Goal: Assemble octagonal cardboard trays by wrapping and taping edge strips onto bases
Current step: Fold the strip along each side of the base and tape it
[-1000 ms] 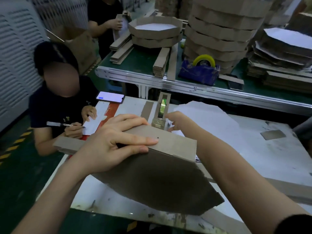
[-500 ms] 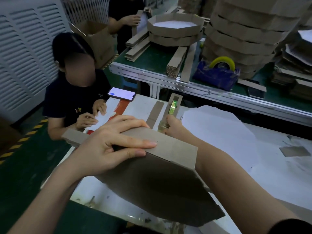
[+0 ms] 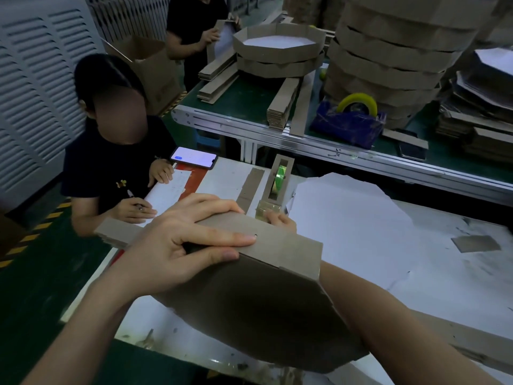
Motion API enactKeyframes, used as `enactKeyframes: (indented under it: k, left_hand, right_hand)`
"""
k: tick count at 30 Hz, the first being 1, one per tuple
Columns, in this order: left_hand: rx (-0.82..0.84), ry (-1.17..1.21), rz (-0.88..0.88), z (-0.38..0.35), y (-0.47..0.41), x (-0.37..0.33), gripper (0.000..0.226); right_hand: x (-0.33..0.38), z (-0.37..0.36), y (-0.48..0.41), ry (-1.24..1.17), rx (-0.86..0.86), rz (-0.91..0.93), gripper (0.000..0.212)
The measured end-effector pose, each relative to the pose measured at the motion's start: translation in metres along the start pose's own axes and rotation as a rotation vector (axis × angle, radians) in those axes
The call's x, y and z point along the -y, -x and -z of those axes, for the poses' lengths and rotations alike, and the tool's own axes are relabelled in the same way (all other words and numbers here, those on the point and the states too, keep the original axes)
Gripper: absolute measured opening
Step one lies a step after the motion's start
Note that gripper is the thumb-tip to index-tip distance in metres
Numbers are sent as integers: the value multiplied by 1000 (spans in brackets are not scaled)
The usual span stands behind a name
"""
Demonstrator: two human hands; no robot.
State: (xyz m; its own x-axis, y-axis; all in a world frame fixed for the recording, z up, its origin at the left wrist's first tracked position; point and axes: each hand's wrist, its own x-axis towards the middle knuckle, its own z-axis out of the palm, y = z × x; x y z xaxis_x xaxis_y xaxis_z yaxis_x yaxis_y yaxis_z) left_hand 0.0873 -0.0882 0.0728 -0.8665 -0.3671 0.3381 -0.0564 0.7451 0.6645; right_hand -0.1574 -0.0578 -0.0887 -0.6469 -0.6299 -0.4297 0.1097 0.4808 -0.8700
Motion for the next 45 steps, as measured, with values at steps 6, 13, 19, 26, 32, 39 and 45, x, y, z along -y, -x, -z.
enactKeyframes:
  k: [6,13,19,26,32,39,45]
  left_hand:
    - [-3,5,-18,0,0,1,26]
    - [-5,-2,-31,-2,0,5,30]
    - [-9,-70,-45,-6,-8,3,28]
    - [-51,-131,48,-11,-8,-12,29]
    - [7,-121,60,-14,-9,-22,50]
    - [81,-28,47,-8,-6,-20,80]
    - [45,-24,21,-7,2,-19,68]
  right_hand:
    - [-1,17,6,130,31,92,33]
    - [1,31,13,402,21,29,18]
    - [66,41,23,572,-16,197,19]
    - [140,65,106,427,-16,277,68]
    - [155,67,175,188,-56,421,14]
    - [144,62,223,165,-59,418,12]
    - [127,54,243,112,-17,408,13]
